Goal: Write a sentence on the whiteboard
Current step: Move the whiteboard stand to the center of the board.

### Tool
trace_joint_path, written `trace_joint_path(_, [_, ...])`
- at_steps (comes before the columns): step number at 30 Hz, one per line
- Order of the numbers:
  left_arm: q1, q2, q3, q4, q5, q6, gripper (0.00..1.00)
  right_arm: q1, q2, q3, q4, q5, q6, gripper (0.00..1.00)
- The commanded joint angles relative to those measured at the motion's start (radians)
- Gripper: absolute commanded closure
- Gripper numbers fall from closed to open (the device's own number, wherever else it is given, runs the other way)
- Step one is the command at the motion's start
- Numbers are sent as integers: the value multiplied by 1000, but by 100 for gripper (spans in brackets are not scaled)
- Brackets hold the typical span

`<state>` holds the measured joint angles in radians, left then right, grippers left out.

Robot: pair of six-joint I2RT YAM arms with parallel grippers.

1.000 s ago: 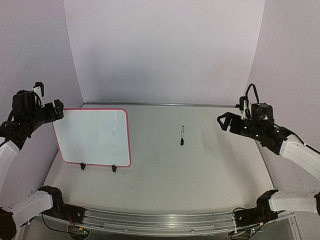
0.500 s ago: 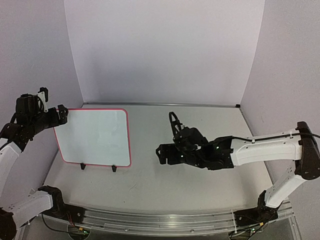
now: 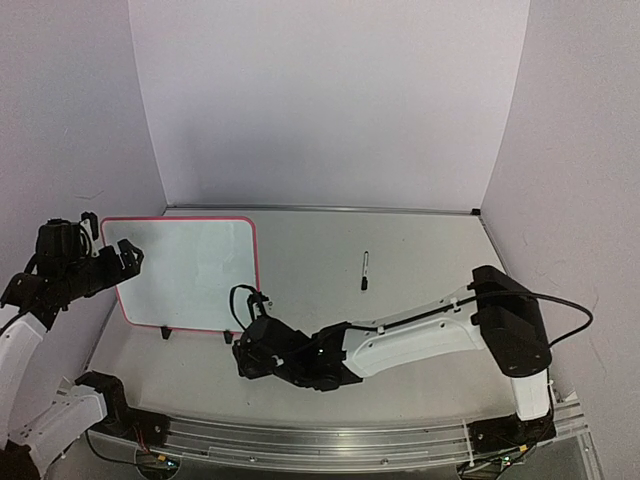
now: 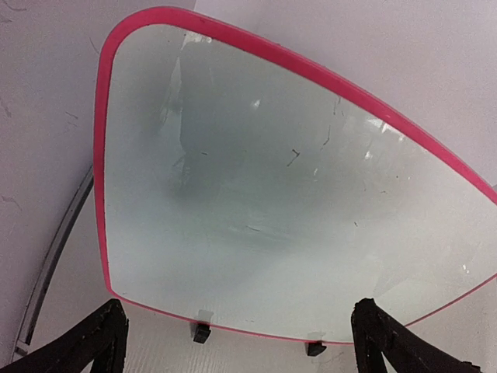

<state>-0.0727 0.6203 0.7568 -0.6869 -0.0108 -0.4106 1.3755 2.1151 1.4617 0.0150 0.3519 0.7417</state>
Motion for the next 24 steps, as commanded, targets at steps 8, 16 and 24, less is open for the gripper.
trace_joint_path(8, [4, 25, 96, -38, -19, 196, 1, 2, 294, 284, 31, 23, -48, 45])
trace_joint_path(16, [4, 32, 81, -21, 34, 191, 1, 2, 451, 479, -76, 140, -119, 51])
trace_joint_path(24, [4, 20, 77, -22, 43, 190, 1, 2, 554, 620, -161, 226, -126, 60])
